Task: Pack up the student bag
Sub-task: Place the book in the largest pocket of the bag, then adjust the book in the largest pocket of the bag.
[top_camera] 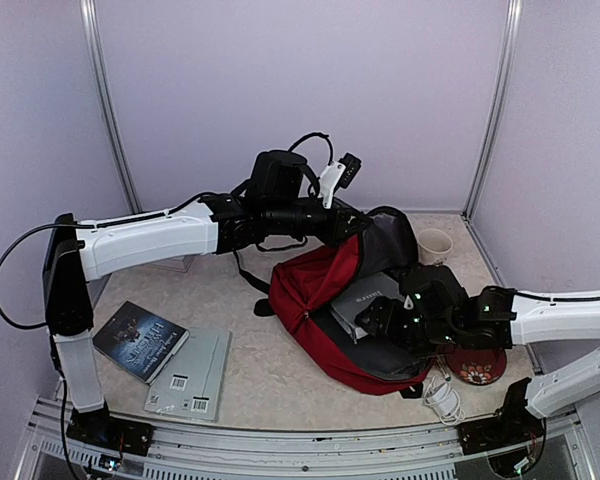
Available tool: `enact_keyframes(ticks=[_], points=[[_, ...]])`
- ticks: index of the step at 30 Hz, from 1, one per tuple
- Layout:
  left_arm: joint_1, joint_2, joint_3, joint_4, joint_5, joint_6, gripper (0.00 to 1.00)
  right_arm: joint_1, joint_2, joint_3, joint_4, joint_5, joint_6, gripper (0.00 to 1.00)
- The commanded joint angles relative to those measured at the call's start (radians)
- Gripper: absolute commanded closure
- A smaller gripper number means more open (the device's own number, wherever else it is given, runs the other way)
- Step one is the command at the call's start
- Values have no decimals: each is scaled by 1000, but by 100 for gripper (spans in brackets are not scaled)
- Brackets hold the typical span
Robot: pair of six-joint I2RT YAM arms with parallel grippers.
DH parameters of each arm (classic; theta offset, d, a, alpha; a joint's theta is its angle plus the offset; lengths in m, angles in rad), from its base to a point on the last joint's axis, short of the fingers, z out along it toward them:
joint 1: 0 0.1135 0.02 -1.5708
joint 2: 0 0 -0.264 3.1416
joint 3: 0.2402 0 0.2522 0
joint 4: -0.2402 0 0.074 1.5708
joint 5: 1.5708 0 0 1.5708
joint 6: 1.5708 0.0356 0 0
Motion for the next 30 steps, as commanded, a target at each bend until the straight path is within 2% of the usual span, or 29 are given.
enact_keyframes(ticks=[1,5,8,9,11,13,15,19,22,24,27,30], points=[[9,-41,-11,54,-29,24,100,44,-13,92,-403,-226,-147,19],[7,-54,-28,54,-43,38,100,61,-4,224,-611,-261,-254,24],[7,-82,-72,88,-48,34,100,28,8,236,-646,-189,-304,31],[7,-87,-78,92,-44,36,100,-6,22,232,-620,-192,-336,36],[7,-83,-76,89,-40,39,100,-71,49,214,-562,-199,-392,54],[5,-80,-71,89,-31,44,100,-86,60,199,-549,-161,-409,68],[0,-79,-69,90,-27,58,100,-87,40,164,-525,-176,-412,74],[8,-73,-54,102,-6,59,100,-87,-30,-19,-279,-350,-342,76],[30,-78,-51,118,43,36,100,-89,12,-129,-74,-396,-274,76],[49,-76,-42,126,76,19,100,-94,110,-112,-52,-345,-273,76],[66,-66,-41,155,164,3,100,-100,277,-3,-33,-231,-347,78],[76,-45,-38,140,189,-1,100,-122,341,105,4,-135,-417,78]])
